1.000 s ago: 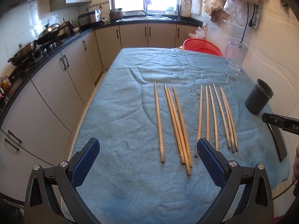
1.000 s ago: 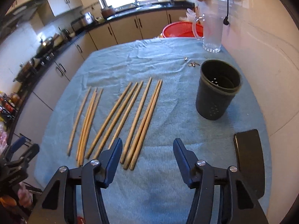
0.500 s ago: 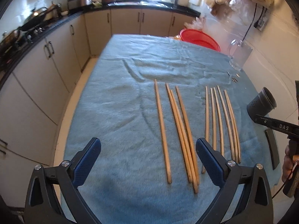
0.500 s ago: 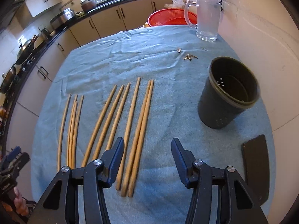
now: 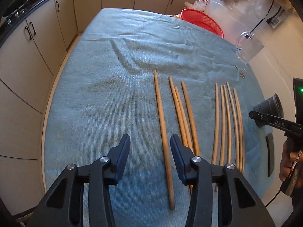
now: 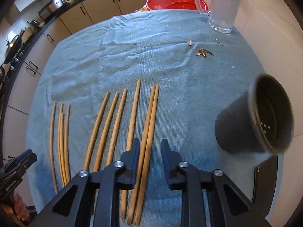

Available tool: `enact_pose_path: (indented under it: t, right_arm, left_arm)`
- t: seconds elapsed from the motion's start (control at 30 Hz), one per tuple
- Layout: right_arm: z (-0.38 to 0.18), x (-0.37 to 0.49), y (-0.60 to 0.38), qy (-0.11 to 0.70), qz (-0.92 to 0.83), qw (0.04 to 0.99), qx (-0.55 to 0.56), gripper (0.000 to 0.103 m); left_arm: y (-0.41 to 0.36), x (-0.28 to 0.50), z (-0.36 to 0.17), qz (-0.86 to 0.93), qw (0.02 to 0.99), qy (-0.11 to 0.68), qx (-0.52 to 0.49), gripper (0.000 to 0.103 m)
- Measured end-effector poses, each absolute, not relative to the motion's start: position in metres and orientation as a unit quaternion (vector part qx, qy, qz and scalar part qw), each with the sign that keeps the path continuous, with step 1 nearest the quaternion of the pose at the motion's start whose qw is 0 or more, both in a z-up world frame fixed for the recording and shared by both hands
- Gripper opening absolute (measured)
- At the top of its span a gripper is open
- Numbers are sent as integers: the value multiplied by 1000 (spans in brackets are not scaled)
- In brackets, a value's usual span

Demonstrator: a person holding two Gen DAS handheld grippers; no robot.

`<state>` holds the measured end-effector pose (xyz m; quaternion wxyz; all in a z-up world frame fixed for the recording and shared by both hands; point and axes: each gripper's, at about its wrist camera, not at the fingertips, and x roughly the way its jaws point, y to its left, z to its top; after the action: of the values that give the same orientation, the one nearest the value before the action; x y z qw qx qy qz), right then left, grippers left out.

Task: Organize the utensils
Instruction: 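Lower the open right gripper onto one wooden chopstick and close, then lift the chopstick upright off the towel with the right gripper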

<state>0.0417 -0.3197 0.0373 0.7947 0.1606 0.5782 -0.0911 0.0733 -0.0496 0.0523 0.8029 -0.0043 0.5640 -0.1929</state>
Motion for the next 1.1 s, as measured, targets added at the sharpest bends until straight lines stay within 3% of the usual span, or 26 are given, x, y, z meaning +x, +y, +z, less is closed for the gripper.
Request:
enact_pose_path:
  t: [0.13,0.33,1.1]
  right_arm:
    - [28,61,-322,595,-99,781,160,19]
    - [11,78,-328,624,-113,758,155,9]
    - [4,79,-333,610,-109,763,182,9]
  left_arm:
    - [-53,86,46,-200,790,580,-4,37]
    - [-60,99,40,-207,776,596,-6,32]
    - [-72,111,36,-187,791,582,14,32]
